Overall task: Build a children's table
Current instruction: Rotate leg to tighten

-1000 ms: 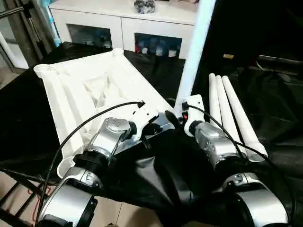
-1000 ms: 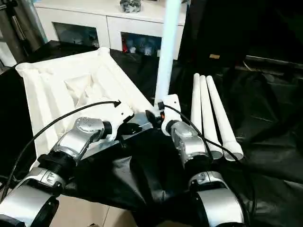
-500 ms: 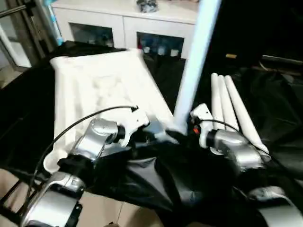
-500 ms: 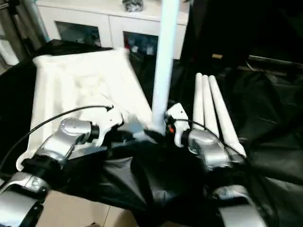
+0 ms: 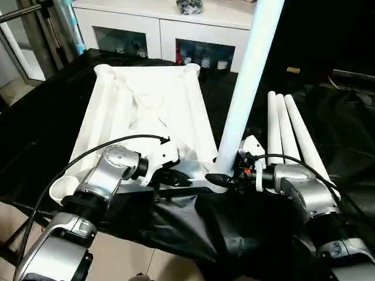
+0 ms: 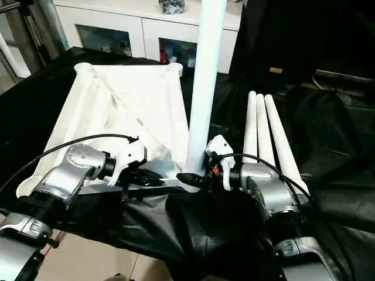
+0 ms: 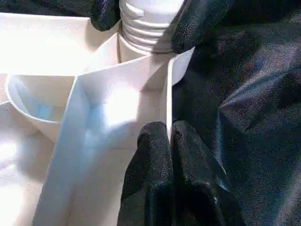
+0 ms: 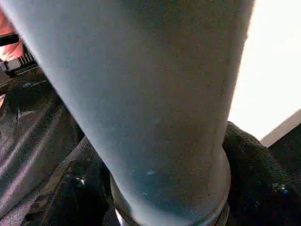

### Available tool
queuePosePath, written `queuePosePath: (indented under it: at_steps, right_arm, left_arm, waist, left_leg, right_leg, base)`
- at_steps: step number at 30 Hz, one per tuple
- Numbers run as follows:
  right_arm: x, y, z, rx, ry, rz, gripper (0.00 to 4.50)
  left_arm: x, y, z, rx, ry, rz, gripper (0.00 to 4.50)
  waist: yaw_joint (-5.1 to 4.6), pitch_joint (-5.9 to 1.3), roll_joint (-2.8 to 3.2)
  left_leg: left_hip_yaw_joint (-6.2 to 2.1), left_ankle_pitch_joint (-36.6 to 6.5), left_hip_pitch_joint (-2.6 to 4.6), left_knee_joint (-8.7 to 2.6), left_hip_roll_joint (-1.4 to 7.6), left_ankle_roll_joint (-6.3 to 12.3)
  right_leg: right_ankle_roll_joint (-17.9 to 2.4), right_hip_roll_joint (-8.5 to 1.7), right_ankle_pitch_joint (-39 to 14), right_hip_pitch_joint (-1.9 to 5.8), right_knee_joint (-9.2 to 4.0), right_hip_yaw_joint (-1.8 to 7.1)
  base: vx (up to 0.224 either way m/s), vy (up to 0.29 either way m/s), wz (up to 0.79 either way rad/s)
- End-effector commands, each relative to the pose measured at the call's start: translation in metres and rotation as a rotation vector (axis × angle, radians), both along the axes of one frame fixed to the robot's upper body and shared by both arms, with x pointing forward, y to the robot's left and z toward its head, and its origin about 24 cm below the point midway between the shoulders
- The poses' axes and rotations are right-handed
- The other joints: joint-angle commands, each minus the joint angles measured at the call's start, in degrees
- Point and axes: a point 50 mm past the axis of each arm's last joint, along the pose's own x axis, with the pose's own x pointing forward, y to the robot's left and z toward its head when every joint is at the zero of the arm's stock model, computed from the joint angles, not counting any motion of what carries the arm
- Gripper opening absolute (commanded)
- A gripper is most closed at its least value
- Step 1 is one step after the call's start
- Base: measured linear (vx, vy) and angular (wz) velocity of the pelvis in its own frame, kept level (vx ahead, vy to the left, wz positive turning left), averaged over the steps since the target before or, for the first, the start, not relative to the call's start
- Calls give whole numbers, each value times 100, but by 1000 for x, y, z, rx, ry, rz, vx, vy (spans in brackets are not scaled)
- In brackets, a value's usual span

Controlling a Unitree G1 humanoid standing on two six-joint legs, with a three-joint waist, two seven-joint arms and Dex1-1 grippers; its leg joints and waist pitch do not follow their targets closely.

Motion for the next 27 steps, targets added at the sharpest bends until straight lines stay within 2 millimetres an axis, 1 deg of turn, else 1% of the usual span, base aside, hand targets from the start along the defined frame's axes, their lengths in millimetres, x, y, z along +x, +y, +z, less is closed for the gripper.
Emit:
queuePosePath:
  at_steps: [1, 2, 3, 4, 5, 6, 7, 8, 9, 10, 11, 12, 13, 14, 15, 16, 17, 18, 19, 21, 23, 24, 25, 26, 27]
  right_arm:
    - [-10, 25, -9, 17, 38, 86, 284]
    - [-9, 26, -11, 12, 37, 66, 279]
    - [-2, 28, -17, -24, 35, -35, 279]
    - [0, 29, -20, -42, 34, -78, 277]
    - [5, 30, -24, -69, 29, -144, 276]
    - [9, 30, -27, -86, 33, -212, 275]
    - [14, 31, -29, -99, 41, -284, 275]
    - [14, 32, -30, -101, 43, -299, 275]
    - [20, 34, -32, -113, 52, -395, 274]
    - [23, 35, -34, -119, 59, -453, 274]
    - [27, 38, -35, -128, 68, -527, 274]
    - [32, 42, -35, -141, 78, -628, 274]
    - [35, 46, -34, -142, 79, -668, 274]
    - [36, 49, -34, -140, 75, -679, 274]
    - [36, 53, -32, -134, 65, -679, 274]
    - [36, 60, -30, -114, 48, -644, 274]
    - [36, 64, -29, -94, 53, -624, 330]
    - [36, 65, -28, -84, 55, -614, 330]
    - [35, 67, -26, -60, 54, -567, 344]
    - [35, 67, -26, -56, 48, -554, 361]
    - [35, 66, -23, -44, 29, -512, 381]
    - [35, 66, -23, -42, 26, -505, 381]
    - [33, 62, -19, -19, -2, -427, 381]
    - [32, 60, -18, -12, -11, -398, 381]
    - [30, 58, -17, -5, -23, -359, 381]
  left_arm:
    - [2, -17, 6, -59, -42, 11, 0]
    - [3, -18, 6, -62, -43, 23, 0]
    - [5, -20, 6, -71, -50, 72, 0]
    - [7, -21, 6, -73, -55, 91, 0]
    - [8, -23, 6, -73, -61, 119, 0]
    - [10, -24, 6, -74, -63, 143, 0]
    - [12, -27, 5, -71, -69, 173, 0]
    - [13, -27, 5, -70, -71, 180, 0]
    - [16, -31, 5, -64, -84, 230, 0]
    - [19, -33, 5, -60, -91, 262, 0]
    - [21, -38, 5, -65, -97, 304, 0]
    - [24, -46, 6, -78, -101, 349, 0]
    - [25, -52, 7, -87, -104, 371, 0]
    - [25, -55, 8, -91, -107, 380, 0]
    - [25, -59, 8, -96, -109, 385, 0]
    - [24, -65, 9, -105, -112, 370, 0]
    - [23, -66, 9, -107, -117, 360, 0]
    - [23, -67, 9, -107, -120, 355, 0]
    - [21, -67, 9, -108, -122, 328, 0]
    - [20, -66, 9, -110, -120, 322, 0]
    - [19, -64, 8, -114, -119, 301, 0]
    - [19, -64, 8, -114, -118, 297, 0]
    - [16, -60, 8, -116, -111, 258, 0]
    - [15, -59, 8, -117, -108, 245, 0]
    - [14, -58, 8, -118, -104, 227, 0]
  waist:
    - [-2, -340, -12]
    - [-12, -335, -16]
    - [-26, -322, -20]
    - [-41, -310, -10]
    - [-67, -295, -19]
    - [-93, -282, -17]
    - [-127, -280, -13]
    - [-177, -280, -12]
    - [-193, -285, -11]
    - [-223, -273, -1]
    - [-231, -290, -2]
    - [-233, -297, -6]
    - [-248, -293, 7]
    - [-248, -293, 7]
    - [-245, -300, -17]
    - [-229, -308, -19]
    - [-218, -326, -19]
    - [-211, -330, -19]
    - [-203, -340, -20]
    - [-192, -332, -25]
    - [-185, -328, -23]
    - [-184, -331, -9]
    - [-189, -333, -16]
    - [-178, -330, -1]
    - [-177, -330, -10]
  left_leg:
    - [-70, -771, 20, -352, 331, 364]
    - [-69, -795, 14, -353, 328, 341]
    - [-72, -868, 19, -363, 323, 306]
    - [-75, -960, 30, -371, 325, 264]
    - [-92, -1088, 41, -389, 314, 157]
    - [-98, -1172, 37, -398, 302, 113]
    - [-119, -1284, 40, -408, 304, 33]
    - [-125, -1365, 44, -411, 302, 11]
    - [-126, -1372, 50, -409, 302, 1]
    - [-117, -1429, 66, -409, 306, -9]
    - [-121, -1457, 86, -398, 293, -20]
    - [-113, -1423, 86, -391, 291, -9]
    - [-118, -1371, 80, -399, 292, -52]
    - [-118, -1371, 80, -399, 292, -52]
    - [-104, -1350, 67, -388, 293, -9]
    - [-99, -1248, 42, -382, 285, 63]
    - [-89, -1138, 36, -374, 285, 139]
    - [-82, -1080, 35, -367, 282, 179]
    - [-74, -888, 18, -359, 278, 282]
    - [-72, -846, 7, -359, 277, 333]
    - [-75, -897, 11, -362, 281, 343]
    - [-79, -906, 9, -361, 287, 334]
    - [-77, -911, 14, -363, 289, 342]
    - [-83, -925, 15, -365, 296, 356]
    - [-78, -932, 15, -360, 297, 385]
  right_leg:
    - [-1213, -533, -1009, 325, -426, 315]
    - [-1196, -538, -1062, 326, -431, 320]
    - [-1163, -542, -1234, 315, -455, 321]
    - [-1153, -547, -1382, 294, -466, 320]
    - [-1075, -559, -1748, 291, -503, 320]
    - [-1033, -556, -1954, 292, -523, 314]
    - [-939, -564, -2254, 294, -547, 310]
    - [-911, -554, -2335, 279, -560, 316]
    - [-902, -550, -2328, 278, -559, 319]
    - [-912, -545, -2326, 242, -563, 335]
    - [-903, -546, -2377, 251, -577, 328]
    - [-918, -547, -2304, 247, -570, 339]
    - [-957, -537, -2195, 246, -553, 333]
    - [-957, -537, -2195, 246, -553, 333]
    - [-956, -543, -2081, 254, -557, 337]
    - [-979, -542, -1873, 273, -534, 341]
    - [-1017, -532, -1610, 287, -505, 343]
    - [-1044, -536, -1491, 293, -498, 347]
    - [-1138, -523, -1149, 313, -457, 346]
    - [-1144, -531, -1139, 325, -462, 338]
    - [-1121, -537, -1289, 325, -476, 333]
    - [-1123, -545, -1317, 326, -477, 336]
    - [-1127, -532, -1284, 326, -475, 334]
    - [-1130, -541, -1259, 332, -476, 332]
    - [-1135, -531, -1214, 333, -476, 331]
  base:
    - [0, 0, 0]
    - [0, 0, 0]
    - [0, 0, 0]
    - [0, 0, 0]
    - [0, 0, 0]
    - [0, 0, 0]
    - [0, 0, 0]
    - [0, 0, 0]
    - [0, 0, 0]
    - [0, 0, 0]
    - [0, 0, 0]
    - [0, 0, 0]
    - [0, 0, 0]
    - [0, 0, 0]
    - [0, 0, 0]
    - [0, 0, 0]
    - [0, 0, 0]
    - [0, 0, 0]
    - [0, 0, 0]
    - [0, 0, 0]
    - [0, 0, 0]
    - [0, 0, 0]
    - [0, 0, 0]
    - [0, 0, 0]
    - [0, 0, 0]
